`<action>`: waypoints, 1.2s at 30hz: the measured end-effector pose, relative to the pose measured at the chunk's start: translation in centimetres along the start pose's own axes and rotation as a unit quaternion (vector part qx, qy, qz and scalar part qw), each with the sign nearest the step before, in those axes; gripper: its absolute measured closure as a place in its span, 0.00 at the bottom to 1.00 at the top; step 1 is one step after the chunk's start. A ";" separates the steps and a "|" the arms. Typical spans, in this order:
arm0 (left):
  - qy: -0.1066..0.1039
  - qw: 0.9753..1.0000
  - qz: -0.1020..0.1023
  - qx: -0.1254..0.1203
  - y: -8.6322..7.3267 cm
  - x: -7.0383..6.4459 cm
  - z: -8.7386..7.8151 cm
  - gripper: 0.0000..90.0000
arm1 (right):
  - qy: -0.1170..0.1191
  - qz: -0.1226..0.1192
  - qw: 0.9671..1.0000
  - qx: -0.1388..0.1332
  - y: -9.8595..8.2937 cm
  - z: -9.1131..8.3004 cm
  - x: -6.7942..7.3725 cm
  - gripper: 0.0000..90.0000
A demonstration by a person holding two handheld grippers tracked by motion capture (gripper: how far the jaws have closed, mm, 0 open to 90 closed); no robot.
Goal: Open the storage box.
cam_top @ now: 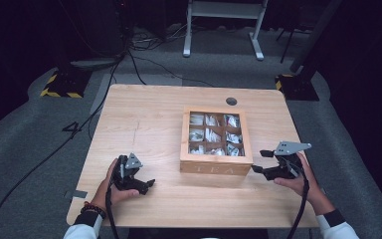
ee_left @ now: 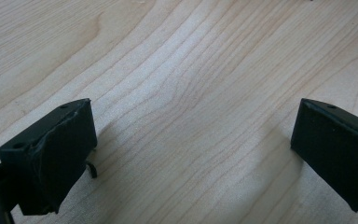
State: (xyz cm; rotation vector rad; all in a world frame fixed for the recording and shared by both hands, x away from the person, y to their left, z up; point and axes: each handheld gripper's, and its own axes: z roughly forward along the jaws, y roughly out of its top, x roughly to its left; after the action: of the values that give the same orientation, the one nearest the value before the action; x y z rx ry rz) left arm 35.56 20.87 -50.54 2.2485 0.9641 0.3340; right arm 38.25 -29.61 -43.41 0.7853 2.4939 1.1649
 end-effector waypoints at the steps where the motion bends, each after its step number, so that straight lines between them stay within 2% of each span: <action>1: 0.000 1.000 0.000 0.000 0.0 0.0 0.0 0.01 | 0.002 -0.003 1.000 0.002 0.1 0.2 0.1 0.33; 8: 0.000 1.000 0.000 0.000 0.0 0.0 0.0 0.01 | 0.002 -0.005 1.000 0.014 0.5 1.5 0.5 0.34; 17: 0.000 1.000 0.000 0.000 0.0 0.0 0.0 0.01 | 0.009 0.003 1.000 0.011 1.0 2.5 0.7 0.34; 22: 0.001 1.000 0.000 -0.001 0.0 0.0 0.0 0.01 | 0.015 0.010 1.000 0.004 0.8 2.6 0.6 0.34; 36: 0.001 1.000 0.000 0.000 0.0 0.0 0.0 0.01 | 0.008 0.011 1.000 0.001 1.0 2.3 0.7 0.34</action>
State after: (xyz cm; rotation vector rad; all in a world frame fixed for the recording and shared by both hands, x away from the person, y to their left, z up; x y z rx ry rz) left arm 35.55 20.86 -50.53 2.2483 0.9649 0.3364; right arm 39.08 -27.22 -44.14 0.8096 2.5052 1.1811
